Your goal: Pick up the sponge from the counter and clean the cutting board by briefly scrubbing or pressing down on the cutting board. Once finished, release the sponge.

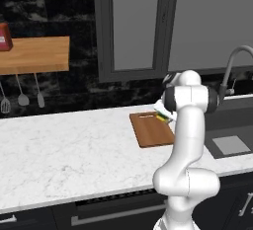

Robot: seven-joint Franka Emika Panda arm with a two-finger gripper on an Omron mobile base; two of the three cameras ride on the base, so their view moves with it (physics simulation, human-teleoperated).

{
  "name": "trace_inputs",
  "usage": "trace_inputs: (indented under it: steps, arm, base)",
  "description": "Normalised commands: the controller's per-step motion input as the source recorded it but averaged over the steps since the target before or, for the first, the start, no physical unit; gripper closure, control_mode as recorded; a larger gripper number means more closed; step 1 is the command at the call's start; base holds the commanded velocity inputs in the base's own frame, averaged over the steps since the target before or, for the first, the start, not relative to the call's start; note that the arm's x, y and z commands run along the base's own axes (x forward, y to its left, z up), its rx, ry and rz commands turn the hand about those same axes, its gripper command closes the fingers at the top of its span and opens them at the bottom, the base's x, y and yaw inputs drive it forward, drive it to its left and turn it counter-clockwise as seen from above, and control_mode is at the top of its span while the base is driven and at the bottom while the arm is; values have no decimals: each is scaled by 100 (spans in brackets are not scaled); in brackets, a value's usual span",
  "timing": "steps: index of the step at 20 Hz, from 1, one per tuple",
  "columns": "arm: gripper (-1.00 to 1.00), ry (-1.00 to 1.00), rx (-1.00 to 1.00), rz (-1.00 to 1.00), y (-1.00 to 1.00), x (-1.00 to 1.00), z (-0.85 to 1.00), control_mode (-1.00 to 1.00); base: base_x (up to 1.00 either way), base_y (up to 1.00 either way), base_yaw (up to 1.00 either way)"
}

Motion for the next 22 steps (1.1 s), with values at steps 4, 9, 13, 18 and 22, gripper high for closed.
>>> trace_inputs:
  steps: [4,9,13,18,22]
  arm:
    - [100,-9,0,2,9,-92,-46,-100]
    - [100,17,2,7,12,-71,-59,-100]
    - [100,15,4,9,1,-97,-49,-100]
    - [100,10,3,7,0,-86,-40,-100]
    - [100,9,4,8,0,-96,-52,-100]
  base:
    - [0,0,0]
    - [0,0,0]
    - [0,0,0]
    - [0,0,0]
    - [0,0,0]
